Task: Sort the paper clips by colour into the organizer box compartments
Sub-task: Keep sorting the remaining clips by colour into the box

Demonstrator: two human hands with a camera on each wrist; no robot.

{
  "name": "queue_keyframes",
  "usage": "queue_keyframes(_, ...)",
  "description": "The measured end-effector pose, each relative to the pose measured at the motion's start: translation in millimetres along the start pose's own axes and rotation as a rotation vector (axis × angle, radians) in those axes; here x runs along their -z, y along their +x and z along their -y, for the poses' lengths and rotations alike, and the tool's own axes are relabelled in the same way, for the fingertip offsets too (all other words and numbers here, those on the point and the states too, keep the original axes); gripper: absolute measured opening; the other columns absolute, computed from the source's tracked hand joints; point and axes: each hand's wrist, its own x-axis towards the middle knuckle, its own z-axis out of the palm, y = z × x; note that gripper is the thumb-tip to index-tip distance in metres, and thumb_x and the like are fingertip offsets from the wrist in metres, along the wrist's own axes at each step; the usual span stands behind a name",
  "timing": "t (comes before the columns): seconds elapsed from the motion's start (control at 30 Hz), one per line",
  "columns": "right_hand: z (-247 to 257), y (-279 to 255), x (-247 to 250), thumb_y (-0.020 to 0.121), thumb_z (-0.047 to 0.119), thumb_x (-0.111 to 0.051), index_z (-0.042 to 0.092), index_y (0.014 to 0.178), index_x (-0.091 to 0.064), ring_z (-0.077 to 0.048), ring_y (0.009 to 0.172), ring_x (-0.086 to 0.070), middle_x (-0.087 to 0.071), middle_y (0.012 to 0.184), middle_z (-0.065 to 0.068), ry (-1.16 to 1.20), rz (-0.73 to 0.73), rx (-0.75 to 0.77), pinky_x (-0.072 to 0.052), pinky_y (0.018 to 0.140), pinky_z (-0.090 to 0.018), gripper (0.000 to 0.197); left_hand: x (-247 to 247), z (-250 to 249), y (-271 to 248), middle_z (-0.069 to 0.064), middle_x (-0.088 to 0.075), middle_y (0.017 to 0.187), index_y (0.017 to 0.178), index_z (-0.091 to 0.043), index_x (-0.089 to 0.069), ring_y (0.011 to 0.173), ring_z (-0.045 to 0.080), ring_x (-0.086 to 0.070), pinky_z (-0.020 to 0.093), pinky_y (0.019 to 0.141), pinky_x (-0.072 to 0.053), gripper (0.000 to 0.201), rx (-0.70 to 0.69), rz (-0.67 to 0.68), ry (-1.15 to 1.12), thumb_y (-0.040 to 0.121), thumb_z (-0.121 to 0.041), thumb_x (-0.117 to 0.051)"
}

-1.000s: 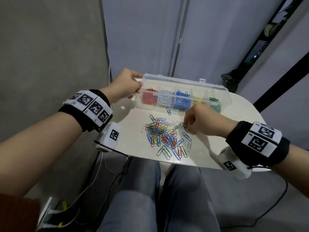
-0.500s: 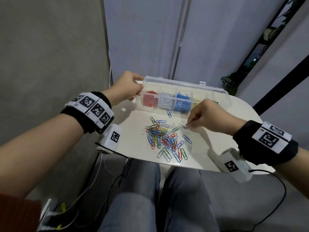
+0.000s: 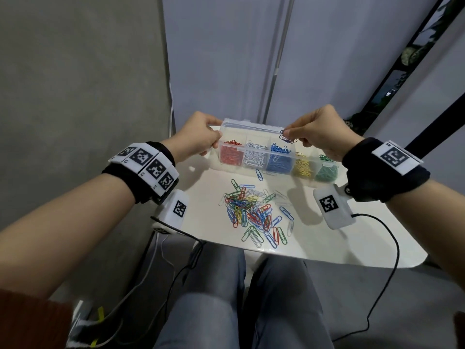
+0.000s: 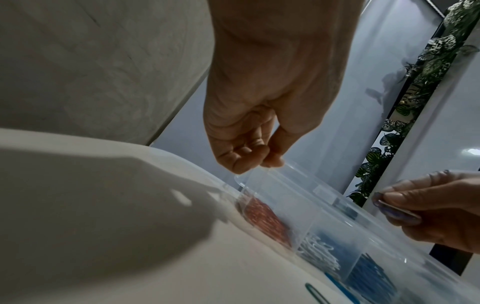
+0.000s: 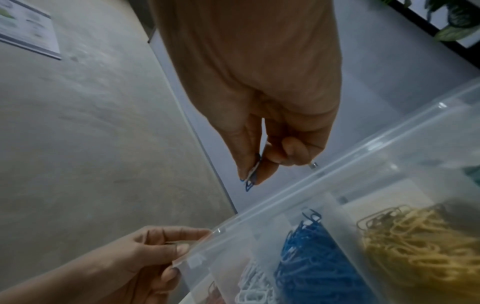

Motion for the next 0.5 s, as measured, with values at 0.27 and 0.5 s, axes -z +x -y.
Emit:
queue_keyframes(0.27, -3.0, 6.7, -4.8, 0.078, 0.003, -0.076, 0.000, 0.081, -0.073, -0.011, 0.050, -0.040, -0.064, 0.054, -0.002, 0.025, 0.016, -0.007, -0.035, 0.047, -0.022, 0.005, 0.0, 1.7, 1.4, 0.003, -0.053, 0.057, 0.134, -0.006, -0.054, 0.040, 0.008, -0.037, 0.022, 0.043, -0.035, 0.039, -0.005, 0.001, -0.003, 0.095, -0.004, -0.052)
queue_keyframes(0.5, -5.6, 8.4, -1.5, 0.079, -0.001, -0.074, -0.005, 0.084, -0.073, -0.008, 0.044, -0.051, -0.064, 0.051, 0.000, -0.001, 0.012, -0.010, -0.042, 0.043, -0.018, 0.006, 0.8, 1.5, 1.6, 0.004, -0.053, 0.058, 0.135, -0.007, -0.053, 0.044, 0.010, -0.038, 0.023, 0.045, -0.034, 0.039, -0.003, 0.006, -0.011, 0.096, -0.004, -0.052)
